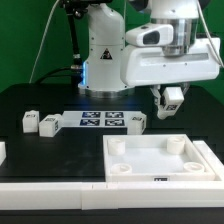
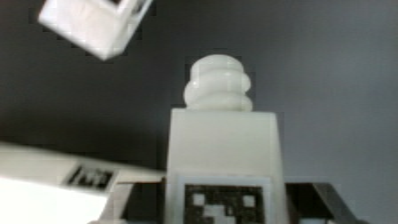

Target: Assemble one leg

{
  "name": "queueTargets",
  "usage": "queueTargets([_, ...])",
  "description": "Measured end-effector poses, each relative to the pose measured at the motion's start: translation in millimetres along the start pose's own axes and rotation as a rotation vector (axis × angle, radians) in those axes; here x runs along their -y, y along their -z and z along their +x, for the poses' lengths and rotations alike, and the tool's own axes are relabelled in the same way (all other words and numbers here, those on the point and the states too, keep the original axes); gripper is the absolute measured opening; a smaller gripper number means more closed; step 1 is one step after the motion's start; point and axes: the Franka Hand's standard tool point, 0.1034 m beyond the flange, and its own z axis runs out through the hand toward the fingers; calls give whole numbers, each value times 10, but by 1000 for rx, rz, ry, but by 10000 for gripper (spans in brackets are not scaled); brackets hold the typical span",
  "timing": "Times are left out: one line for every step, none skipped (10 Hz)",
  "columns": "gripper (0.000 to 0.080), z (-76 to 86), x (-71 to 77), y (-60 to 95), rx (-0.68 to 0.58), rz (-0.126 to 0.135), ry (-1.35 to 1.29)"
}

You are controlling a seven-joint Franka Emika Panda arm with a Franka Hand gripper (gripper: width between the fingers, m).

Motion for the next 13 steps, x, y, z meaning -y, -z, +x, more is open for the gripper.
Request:
queueTargets([287,-26,15,-8,-84,5,3])
queueTargets([287,-20,27,-2,-187,10,8])
queueTargets([287,-31,23,-34,-213,11,22])
queueTargets([287,102,-65,-18,-214,1,39])
queueTargets([287,226,-115,-5,-229,-4,43])
queueTargets([287,388,-170,-8,-238,-9,47])
queueTargets([287,566,-223,-7,-231,-11,31])
queueTargets([287,689,-213,5,-225,-9,24])
queueTargets([287,781,-195,-9,-200,-4,15])
queueTargets([287,908,-195,-14,-196,0,9])
queueTargets([287,892,-196,-20,-203,-2,15])
queueTargets([287,869,-194,-32,-198,-1,16])
queueTargets([287,873,-194,-31,-199,-1,16])
